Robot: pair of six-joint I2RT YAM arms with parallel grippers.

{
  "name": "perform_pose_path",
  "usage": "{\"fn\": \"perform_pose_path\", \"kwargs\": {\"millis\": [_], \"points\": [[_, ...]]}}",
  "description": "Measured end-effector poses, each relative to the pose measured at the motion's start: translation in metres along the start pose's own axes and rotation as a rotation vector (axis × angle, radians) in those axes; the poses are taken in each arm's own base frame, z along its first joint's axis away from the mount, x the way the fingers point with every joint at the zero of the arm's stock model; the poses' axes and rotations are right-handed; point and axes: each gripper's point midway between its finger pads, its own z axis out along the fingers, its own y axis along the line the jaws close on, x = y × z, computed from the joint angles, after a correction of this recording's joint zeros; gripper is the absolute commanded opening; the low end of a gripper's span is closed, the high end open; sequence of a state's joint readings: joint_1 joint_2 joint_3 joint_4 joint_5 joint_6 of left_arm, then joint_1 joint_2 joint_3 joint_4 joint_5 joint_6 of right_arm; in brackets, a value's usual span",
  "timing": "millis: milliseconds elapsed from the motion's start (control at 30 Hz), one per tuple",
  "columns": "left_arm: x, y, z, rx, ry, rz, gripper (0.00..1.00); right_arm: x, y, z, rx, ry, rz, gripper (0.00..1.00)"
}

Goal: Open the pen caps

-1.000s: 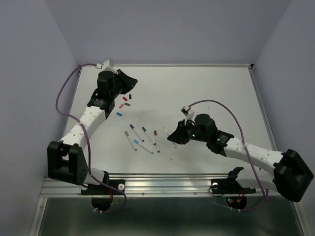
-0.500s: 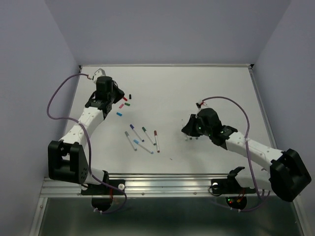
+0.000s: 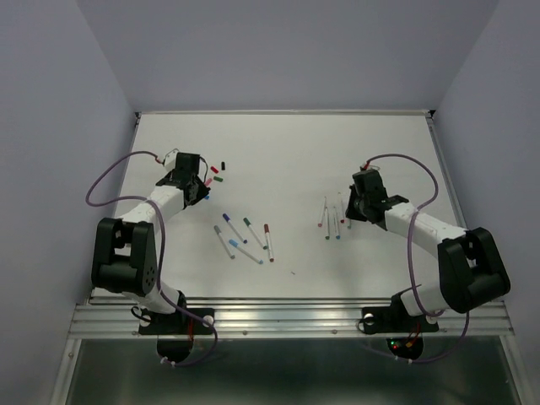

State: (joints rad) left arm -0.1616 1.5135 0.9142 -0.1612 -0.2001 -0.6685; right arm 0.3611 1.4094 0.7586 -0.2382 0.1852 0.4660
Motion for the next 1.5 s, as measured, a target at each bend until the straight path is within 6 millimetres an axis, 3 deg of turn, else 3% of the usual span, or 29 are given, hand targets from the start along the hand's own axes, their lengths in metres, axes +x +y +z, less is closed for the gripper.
{"fn": "perform_pose_path", "kwargs": {"millis": [167,200,367,433,567,600,667,700,800,867,900,967,1100,1167,1267,1367,1500], "points": [[0.01,0.007,0.009,-0.032,0.03,0.012,0.08,-0.01,-0.017,0.003,0.051,-0.01,-0.038,0.11],[0.011,0.007,0.01,-0.034,0.033,0.014,0.13,-0.013,-0.017,0.003,0.052,-0.011,-0.047,0.12],[0.016,0.009,0.015,-0.044,0.05,0.02,0.16,-0.014,-0.016,0.011,0.055,0.007,-0.084,0.13],[0.018,0.01,0.018,-0.046,0.058,0.024,0.21,-0.011,-0.017,0.015,0.062,0.022,-0.094,0.15],[0.023,0.012,0.021,-0.053,0.072,0.028,0.28,-0.007,-0.018,0.021,0.071,0.042,-0.105,0.29],[0.024,0.012,0.022,-0.055,0.075,0.029,0.34,-0.006,-0.018,0.022,0.072,0.046,-0.106,0.31],[0.026,0.013,0.023,-0.056,0.082,0.031,0.36,-0.006,-0.019,0.023,0.076,0.048,-0.105,0.33],[0.026,0.013,0.024,-0.057,0.084,0.032,0.43,-0.006,-0.018,0.023,0.076,0.048,-0.105,0.38],[0.027,0.013,0.024,-0.056,0.088,0.036,0.45,-0.007,-0.017,0.023,0.072,0.049,-0.104,0.46],[0.027,0.013,0.024,-0.055,0.087,0.036,0.45,-0.007,-0.016,0.022,0.067,0.049,-0.103,0.47],[0.027,0.012,0.024,-0.054,0.087,0.036,0.53,-0.007,-0.015,0.022,0.06,0.05,-0.103,0.49],[0.027,0.012,0.024,-0.052,0.089,0.04,0.54,-0.009,-0.011,0.018,0.038,0.047,-0.102,0.55],[0.029,0.01,0.024,-0.04,0.098,0.038,0.58,-0.02,0.003,0.0,-0.047,0.014,-0.104,0.75],[0.029,0.009,0.023,-0.032,0.102,0.039,0.79,-0.028,0.015,-0.015,-0.116,-0.014,-0.102,1.0],[0.027,0.004,0.018,-0.008,0.101,0.037,0.97,-0.036,0.034,-0.033,-0.195,-0.043,-0.119,1.0],[0.014,-0.005,0.002,0.042,0.066,0.026,0.99,-0.031,0.071,-0.051,-0.286,-0.05,-0.17,1.0],[-0.016,-0.024,-0.037,0.148,-0.029,-0.002,0.99,-0.005,0.123,-0.069,-0.389,-0.02,-0.266,1.0]]}}
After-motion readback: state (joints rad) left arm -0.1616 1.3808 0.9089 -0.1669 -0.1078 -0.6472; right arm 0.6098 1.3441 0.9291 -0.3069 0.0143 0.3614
